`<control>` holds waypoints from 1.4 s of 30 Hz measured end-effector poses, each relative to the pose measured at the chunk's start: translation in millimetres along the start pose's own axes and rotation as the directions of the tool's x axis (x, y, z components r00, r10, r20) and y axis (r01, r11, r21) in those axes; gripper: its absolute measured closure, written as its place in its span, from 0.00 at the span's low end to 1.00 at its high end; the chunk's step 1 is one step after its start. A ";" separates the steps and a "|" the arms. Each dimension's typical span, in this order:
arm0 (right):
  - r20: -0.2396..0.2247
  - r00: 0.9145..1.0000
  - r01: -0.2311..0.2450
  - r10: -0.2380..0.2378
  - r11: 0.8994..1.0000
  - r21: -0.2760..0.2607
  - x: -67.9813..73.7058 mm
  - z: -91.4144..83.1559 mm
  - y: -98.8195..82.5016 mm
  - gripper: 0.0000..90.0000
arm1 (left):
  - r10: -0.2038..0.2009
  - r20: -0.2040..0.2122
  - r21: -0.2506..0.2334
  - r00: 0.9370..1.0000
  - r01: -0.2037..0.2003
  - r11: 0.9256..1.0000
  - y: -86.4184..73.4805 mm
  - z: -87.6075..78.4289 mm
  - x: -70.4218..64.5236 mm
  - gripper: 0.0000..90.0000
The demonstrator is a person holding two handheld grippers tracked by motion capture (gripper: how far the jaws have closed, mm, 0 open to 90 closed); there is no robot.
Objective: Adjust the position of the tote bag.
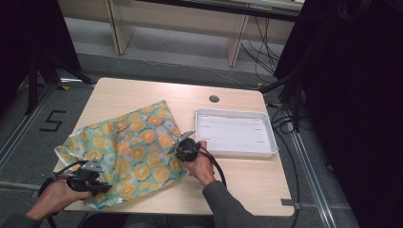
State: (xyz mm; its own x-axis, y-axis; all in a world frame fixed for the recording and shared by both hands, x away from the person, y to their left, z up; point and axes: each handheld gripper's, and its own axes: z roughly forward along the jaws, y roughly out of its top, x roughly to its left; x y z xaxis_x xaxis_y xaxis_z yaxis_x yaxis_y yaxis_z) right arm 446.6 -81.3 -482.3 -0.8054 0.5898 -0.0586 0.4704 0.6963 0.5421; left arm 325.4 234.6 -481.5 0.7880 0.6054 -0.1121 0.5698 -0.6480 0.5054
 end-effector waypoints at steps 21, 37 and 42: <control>0.057 0.998 -0.007 0.004 0.999 0.047 -45.4 46.4 94.8 1.00 | 0.057 -0.019 -0.081 0.998 -0.058 0.995 96.8 64.2 -45.4 0.99; 0.036 0.999 -0.002 0.005 0.996 -0.087 -43.3 -22.1 55.1 0.79 | -0.042 0.051 -0.297 0.998 0.056 0.953 97.1 -4.7 -35.7 0.52; -0.075 0.997 0.012 -0.026 0.983 -0.185 -3.7 -56.6 26.4 0.61 | -0.122 0.012 -0.323 0.992 0.119 0.939 67.6 -39.5 -6.3 0.50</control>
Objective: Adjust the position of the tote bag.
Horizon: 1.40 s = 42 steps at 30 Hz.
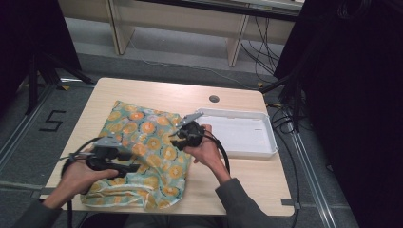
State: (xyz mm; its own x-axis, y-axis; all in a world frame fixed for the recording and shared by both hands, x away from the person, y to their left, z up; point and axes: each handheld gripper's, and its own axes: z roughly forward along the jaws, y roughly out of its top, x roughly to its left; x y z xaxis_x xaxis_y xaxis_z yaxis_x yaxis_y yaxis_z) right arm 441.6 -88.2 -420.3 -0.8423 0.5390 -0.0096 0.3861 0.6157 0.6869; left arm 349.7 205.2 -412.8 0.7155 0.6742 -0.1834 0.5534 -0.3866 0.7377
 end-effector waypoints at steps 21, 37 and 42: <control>-0.365 0.905 0.272 -0.220 0.957 0.098 138.7 30.6 -39.5 0.44 | -0.003 -0.099 0.045 0.995 0.008 0.999 -43.3 -27.0 22.3 0.44; -0.349 0.884 0.378 -0.312 0.915 0.138 137.1 47.9 -52.4 0.95 | -0.005 -0.116 0.035 0.993 0.010 0.999 -51.8 -35.4 22.9 0.40; -0.349 0.885 0.349 -0.307 0.935 0.063 133.5 27.7 -42.9 1.00 | -0.008 -0.114 0.012 0.993 0.010 1.000 -55.3 -38.0 20.8 0.39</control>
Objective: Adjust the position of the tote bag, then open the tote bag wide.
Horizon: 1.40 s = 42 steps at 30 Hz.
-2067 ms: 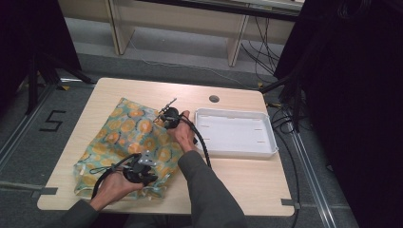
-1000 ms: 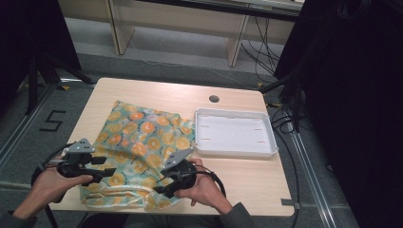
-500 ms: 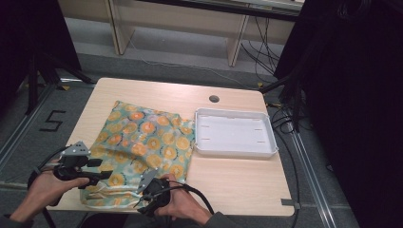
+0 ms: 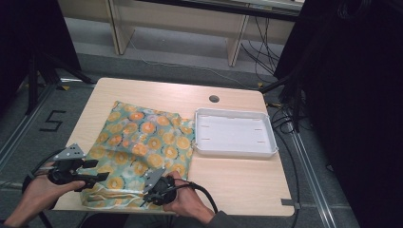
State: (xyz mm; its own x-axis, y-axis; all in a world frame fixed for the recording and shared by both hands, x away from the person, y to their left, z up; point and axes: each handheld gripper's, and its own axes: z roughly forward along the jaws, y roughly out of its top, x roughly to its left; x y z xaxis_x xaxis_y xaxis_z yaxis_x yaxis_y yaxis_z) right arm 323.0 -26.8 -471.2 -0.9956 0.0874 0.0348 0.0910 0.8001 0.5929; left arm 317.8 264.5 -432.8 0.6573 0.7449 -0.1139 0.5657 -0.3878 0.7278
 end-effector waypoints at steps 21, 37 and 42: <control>0.080 0.990 -0.095 0.114 0.974 -0.206 -34.6 -51.6 9.3 1.00 | 0.003 0.040 -0.097 0.999 0.001 0.995 7.6 -7.5 -18.0 0.33; 0.162 0.971 -0.133 0.174 0.963 -0.235 -65.0 -67.1 9.2 1.00 | 0.120 0.020 0.038 0.993 -0.120 0.992 -6.5 12.3 -26.5 0.19; 0.162 0.971 -0.133 0.175 0.961 -0.241 -67.0 -67.5 11.6 1.00 | 0.142 -0.014 0.104 0.990 -0.140 0.985 -9.6 22.6 -24.2 0.57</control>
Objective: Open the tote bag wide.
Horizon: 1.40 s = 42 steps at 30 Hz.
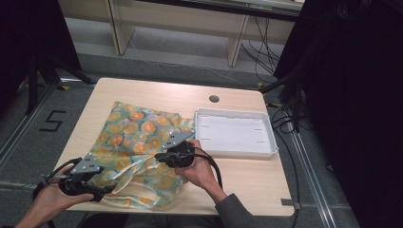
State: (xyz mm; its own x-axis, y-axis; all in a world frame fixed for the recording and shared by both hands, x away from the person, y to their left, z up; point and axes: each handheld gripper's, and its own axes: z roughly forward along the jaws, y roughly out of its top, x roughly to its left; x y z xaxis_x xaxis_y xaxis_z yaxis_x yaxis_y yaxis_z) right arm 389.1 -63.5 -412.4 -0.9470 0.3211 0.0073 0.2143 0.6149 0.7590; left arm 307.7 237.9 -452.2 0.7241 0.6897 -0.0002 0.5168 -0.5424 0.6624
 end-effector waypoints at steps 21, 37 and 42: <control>0.153 0.985 -0.080 0.082 0.997 -0.021 -59.6 2.3 5.5 1.00 | -0.025 -0.088 -0.114 0.996 0.015 0.993 87.4 -1.0 85.6 1.00; 0.248 0.966 -0.091 0.068 0.992 0.083 -40.5 -1.0 -4.0 0.63 | -0.103 -0.110 -0.031 0.989 0.100 0.994 80.5 52.2 121.1 1.00; 0.139 0.990 0.025 -0.036 0.996 0.081 1.2 -10.3 2.1 0.53 | -0.091 -0.103 -0.029 0.991 0.088 0.996 81.0 53.1 118.4 1.00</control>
State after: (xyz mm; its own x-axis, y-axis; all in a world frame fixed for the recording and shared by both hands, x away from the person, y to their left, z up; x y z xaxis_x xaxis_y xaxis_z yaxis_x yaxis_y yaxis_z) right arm 386.0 -69.2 -404.1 -0.9116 0.3958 -0.1108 0.2091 0.6788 0.7039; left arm 459.6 250.2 -438.3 0.6236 0.7816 0.0166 0.5653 -0.4655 0.6810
